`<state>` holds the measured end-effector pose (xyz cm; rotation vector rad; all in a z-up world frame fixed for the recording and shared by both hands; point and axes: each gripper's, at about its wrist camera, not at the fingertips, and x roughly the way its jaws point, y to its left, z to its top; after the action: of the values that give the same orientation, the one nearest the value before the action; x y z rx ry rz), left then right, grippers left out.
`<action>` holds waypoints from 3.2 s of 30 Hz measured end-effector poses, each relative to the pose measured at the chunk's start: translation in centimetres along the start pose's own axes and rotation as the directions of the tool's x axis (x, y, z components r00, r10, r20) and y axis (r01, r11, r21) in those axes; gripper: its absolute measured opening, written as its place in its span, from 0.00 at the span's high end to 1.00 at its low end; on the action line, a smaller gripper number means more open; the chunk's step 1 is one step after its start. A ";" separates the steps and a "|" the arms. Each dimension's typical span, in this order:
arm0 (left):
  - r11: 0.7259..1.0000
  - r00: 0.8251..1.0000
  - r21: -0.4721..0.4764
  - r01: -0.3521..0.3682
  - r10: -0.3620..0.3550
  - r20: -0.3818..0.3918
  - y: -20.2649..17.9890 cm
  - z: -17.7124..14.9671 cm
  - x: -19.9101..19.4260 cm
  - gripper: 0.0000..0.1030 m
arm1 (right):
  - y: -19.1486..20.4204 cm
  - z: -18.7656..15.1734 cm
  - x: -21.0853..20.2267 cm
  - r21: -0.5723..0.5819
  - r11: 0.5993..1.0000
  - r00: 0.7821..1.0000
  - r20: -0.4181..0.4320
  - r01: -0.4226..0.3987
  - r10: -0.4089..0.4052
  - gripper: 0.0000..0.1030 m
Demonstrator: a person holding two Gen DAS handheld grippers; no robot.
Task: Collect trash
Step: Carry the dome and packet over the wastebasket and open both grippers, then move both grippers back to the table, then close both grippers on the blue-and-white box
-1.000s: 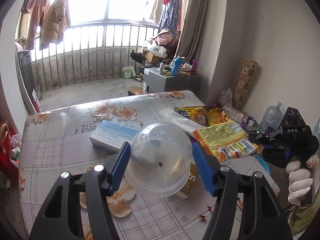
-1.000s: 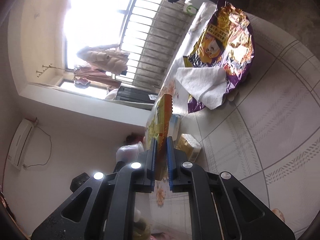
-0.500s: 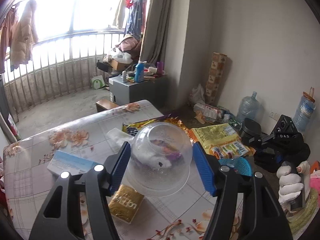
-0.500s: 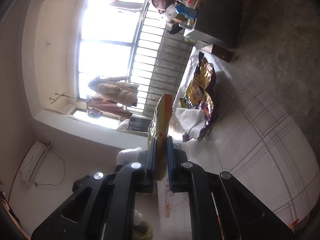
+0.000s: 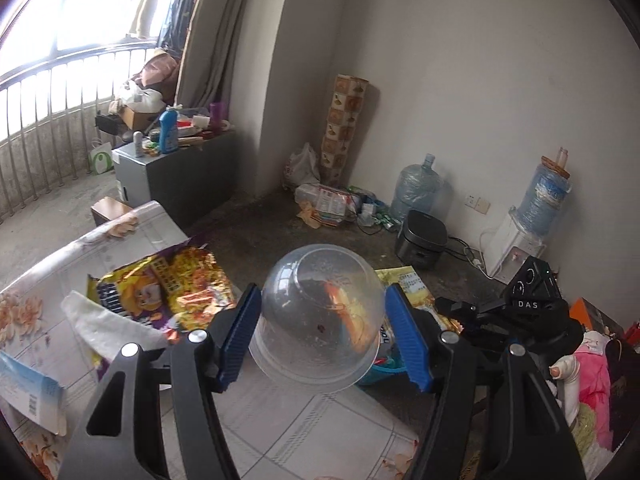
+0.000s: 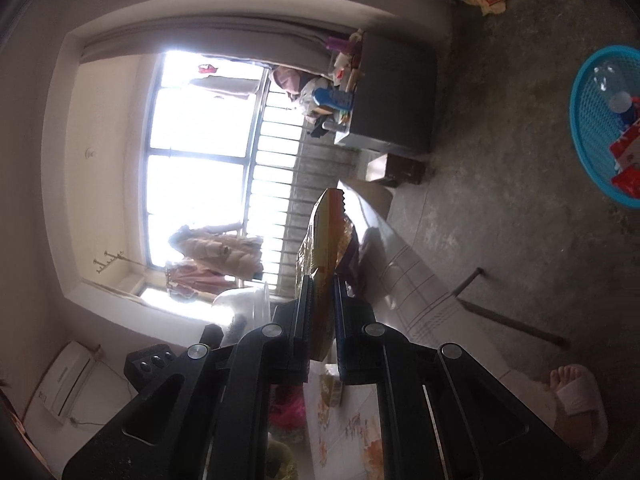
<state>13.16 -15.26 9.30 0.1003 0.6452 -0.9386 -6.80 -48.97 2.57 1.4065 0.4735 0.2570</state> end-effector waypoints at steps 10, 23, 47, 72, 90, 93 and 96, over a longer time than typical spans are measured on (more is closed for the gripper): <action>0.987 0.974 0.057 0.147 -0.134 -0.184 -6.7 2.3 12.2 0.39 | -5.9 3.6 -8.1 0.081 0.952 0.914 0.266 0.297 -0.307 0.92; 0.975 0.891 0.131 0.181 -0.107 -0.441 -13.8 -0.4 32.4 0.31 | -15.6 8.6 -6.0 0.241 0.780 0.732 0.269 0.578 -0.626 0.76; 0.966 0.951 -0.085 0.246 -0.257 -0.169 -10.3 3.5 18.2 0.23 | -3.4 3.7 -4.0 -0.109 0.618 0.580 0.499 0.779 -0.643 0.30; 0.881 0.943 -0.397 -0.257 0.319 0.098 12.3 -6.5 -17.0 0.21 | 18.9 -10.1 9.7 -0.705 0.542 0.877 0.255 0.457 -0.408 0.20; 0.631 0.784 -0.605 -0.485 0.621 0.019 19.7 -13.3 -26.3 0.20 | 25.1 -30.5 22.0 -0.936 0.351 0.568 -0.305 -0.031 -0.765 0.12; 0.608 0.780 -0.621 -0.495 0.626 -0.009 20.6 -14.2 -26.3 0.20 | 25.9 -30.6 22.1 -0.913 0.405 0.540 -0.363 -0.043 -0.760 0.12; 0.594 0.777 -0.628 -0.504 0.629 -0.029 21.3 -14.9 -26.3 0.20 | 27.4 -32.2 21.9 -0.915 0.391 0.577 -0.372 -0.098 -0.727 0.12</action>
<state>11.60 21.65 7.78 -0.3514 0.6433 -0.0676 0.38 -6.51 22.90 0.0014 1.1429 0.6367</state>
